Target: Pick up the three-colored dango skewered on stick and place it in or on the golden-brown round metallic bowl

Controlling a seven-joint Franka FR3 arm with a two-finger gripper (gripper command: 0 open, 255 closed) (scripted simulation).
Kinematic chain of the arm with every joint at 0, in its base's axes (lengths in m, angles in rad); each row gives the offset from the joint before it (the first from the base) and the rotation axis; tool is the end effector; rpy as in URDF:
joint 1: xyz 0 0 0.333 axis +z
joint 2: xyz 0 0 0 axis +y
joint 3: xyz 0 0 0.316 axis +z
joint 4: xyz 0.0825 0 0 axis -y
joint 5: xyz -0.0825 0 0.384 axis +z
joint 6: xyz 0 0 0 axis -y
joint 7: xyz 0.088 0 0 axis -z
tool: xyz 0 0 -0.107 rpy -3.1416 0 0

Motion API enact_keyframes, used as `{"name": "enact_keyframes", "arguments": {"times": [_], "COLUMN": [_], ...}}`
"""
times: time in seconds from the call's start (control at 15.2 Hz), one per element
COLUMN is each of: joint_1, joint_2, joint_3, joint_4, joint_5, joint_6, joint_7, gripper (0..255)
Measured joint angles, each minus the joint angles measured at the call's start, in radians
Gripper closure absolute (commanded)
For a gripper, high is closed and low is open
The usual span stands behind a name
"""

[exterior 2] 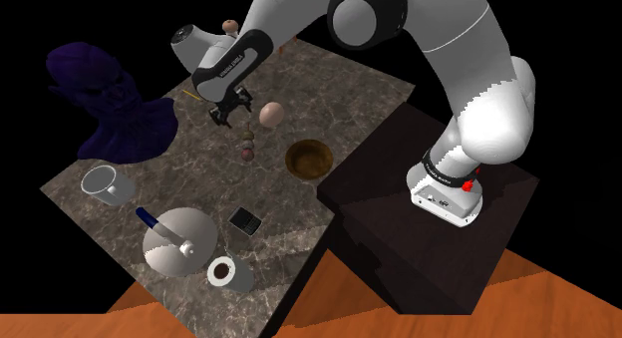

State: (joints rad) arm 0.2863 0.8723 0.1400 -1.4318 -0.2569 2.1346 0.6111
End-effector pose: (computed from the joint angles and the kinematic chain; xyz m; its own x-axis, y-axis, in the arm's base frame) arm 0.6538 0.2666 0.1613 0.9935 -0.0773 -0.0834 -0.0630 -0.9847 0.1624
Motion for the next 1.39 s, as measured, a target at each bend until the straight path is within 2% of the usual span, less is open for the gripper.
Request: {"name": "enact_keyframes", "arguments": {"times": [0.4, 0.46, 1.06, 1.12, 1.25, 1.39], "joint_1": [0.000, 0.000, 0.000, 0.000, 0.000, -0.008], "joint_2": [0.007, 0.007, 0.007, 0.007, 0.006, 0.005], "joint_3": [-0.001, -0.001, -0.001, -0.001, 0.003, 0.016], "joint_4": [0.001, 0.001, 0.001, 0.001, -0.005, -0.029], "joint_5": [-0.001, -0.001, -0.001, -0.001, 0.015, 0.073], "joint_6": [0.007, 0.007, 0.007, 0.007, 0.001, -0.008], "joint_7": [0.001, 0.001, 0.001, 0.001, 0.022, 0.094], "gripper": [0, 255, 255, 0, 0, 0]}}
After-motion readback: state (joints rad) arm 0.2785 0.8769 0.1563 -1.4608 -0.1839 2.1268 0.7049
